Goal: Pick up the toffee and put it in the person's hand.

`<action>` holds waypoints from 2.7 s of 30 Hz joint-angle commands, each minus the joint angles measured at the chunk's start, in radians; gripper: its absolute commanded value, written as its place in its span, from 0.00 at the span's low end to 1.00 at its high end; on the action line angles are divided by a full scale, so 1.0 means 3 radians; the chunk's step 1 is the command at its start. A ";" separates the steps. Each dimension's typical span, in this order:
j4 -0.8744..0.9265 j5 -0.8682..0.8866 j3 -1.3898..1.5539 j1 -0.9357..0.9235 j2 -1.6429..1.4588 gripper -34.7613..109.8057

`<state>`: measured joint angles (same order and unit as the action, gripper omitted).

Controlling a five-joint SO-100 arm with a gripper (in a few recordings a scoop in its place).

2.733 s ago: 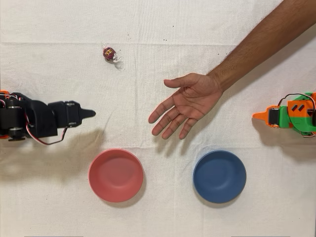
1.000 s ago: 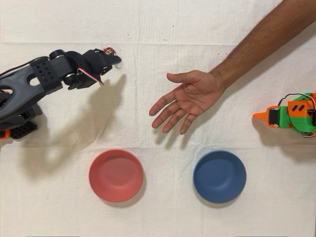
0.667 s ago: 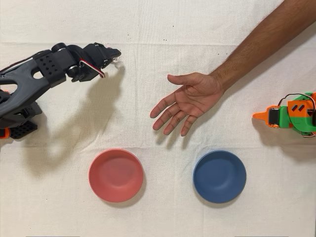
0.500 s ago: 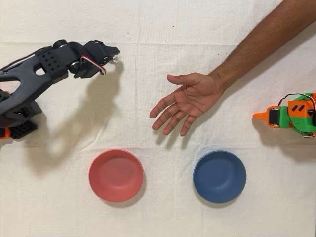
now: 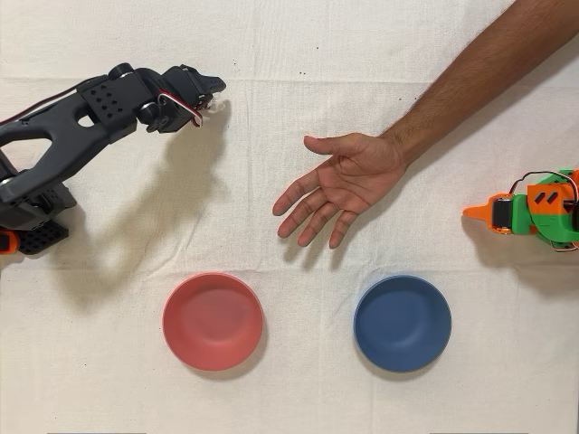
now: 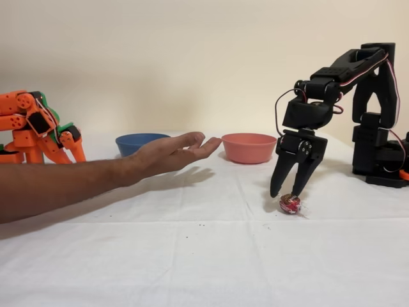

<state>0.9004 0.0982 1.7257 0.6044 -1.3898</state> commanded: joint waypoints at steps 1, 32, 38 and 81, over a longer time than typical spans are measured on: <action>-0.0015 0.0077 -0.0159 0.0056 -0.0087 0.43; 0.0051 0.0184 0.0005 0.0148 -0.0107 0.40; 0.0087 0.0194 0.0000 0.0159 -0.0112 0.40; 0.0251 -0.0020 -0.0491 -0.0082 -0.0455 0.31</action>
<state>0.9511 0.0920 1.6582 0.5967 -1.3821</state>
